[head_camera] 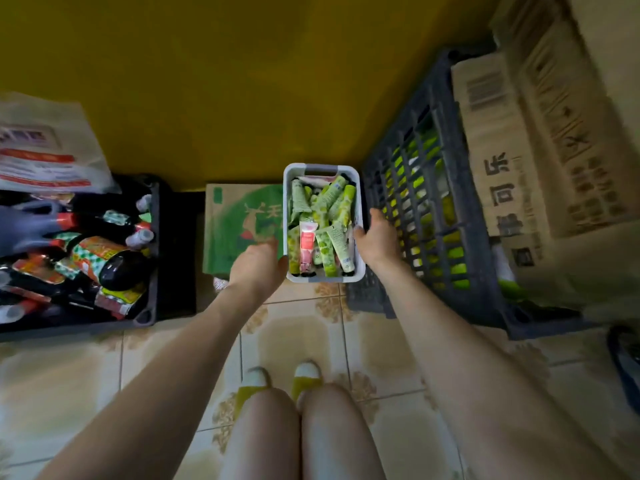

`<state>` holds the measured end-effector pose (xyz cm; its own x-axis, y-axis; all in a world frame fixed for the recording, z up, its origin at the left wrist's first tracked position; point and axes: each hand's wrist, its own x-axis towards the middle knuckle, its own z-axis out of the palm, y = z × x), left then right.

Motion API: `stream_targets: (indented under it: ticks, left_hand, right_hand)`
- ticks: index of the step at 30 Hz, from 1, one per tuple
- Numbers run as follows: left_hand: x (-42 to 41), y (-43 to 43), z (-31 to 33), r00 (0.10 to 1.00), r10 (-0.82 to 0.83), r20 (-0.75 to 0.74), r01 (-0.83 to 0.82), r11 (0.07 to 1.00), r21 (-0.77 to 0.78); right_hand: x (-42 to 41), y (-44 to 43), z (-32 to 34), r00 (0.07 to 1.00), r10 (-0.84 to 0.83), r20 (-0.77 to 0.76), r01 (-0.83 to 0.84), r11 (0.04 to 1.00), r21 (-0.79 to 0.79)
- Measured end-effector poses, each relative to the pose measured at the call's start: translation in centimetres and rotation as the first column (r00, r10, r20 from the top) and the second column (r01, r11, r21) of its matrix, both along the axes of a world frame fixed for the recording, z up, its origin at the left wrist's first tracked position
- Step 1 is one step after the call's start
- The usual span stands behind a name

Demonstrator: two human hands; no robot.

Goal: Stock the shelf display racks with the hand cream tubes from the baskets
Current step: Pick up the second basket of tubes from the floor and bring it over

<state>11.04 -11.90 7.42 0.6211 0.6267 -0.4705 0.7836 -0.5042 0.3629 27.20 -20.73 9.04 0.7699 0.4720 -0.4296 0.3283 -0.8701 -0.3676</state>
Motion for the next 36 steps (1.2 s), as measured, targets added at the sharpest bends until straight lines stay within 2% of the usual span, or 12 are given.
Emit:
stream_targets:
  ticks: [5,10,13,17,20,23,29,36]
  left_hand:
    - [2.0,0.8,-6.2,0.999,0.046,0.014,-0.046,0.999,-0.014]
    - [3.2,1.7,-9.9,0.996,0.061,0.062,-0.051,0.988,-0.145]
    - [3.4,2.1,-10.8,0.984,0.107,0.145,-0.067,0.964,-0.256]
    - [3.3,2.7,-12.1,0.962,0.118,0.248,-0.039,0.953,-0.300]
    - [3.2,3.0,-12.5,0.948,0.145,0.283,-0.042,0.939,-0.343]
    - [3.1,2.8,-12.6,0.918,0.240,0.317,-0.085,0.897,-0.433]
    - [2.0,2.6,-12.3,0.870,0.393,0.298,-0.171,0.807,-0.565]
    - [-1.5,2.0,-5.9,0.793,0.509,0.335,-0.206,0.742,-0.638]
  right_hand:
    - [1.6,1.4,-6.2,0.998,-0.057,0.032,0.057,0.998,0.028]
    - [3.3,2.3,-9.8,0.996,-0.088,0.027,0.087,0.996,0.026]
    - [4.0,2.6,-11.2,0.995,-0.100,0.012,0.099,0.995,0.028]
    - [4.6,3.1,-12.4,0.995,-0.099,0.004,0.098,0.992,0.077]
    - [4.7,3.1,-13.0,0.990,-0.138,-0.030,0.141,0.982,0.126]
    - [4.8,3.1,-13.6,0.981,-0.178,-0.075,0.189,0.961,0.201]
    - [3.9,2.7,-13.8,0.980,-0.190,-0.053,0.197,0.940,0.278]
    - [1.2,2.2,-8.3,0.990,-0.139,-0.033,0.142,0.930,0.339]
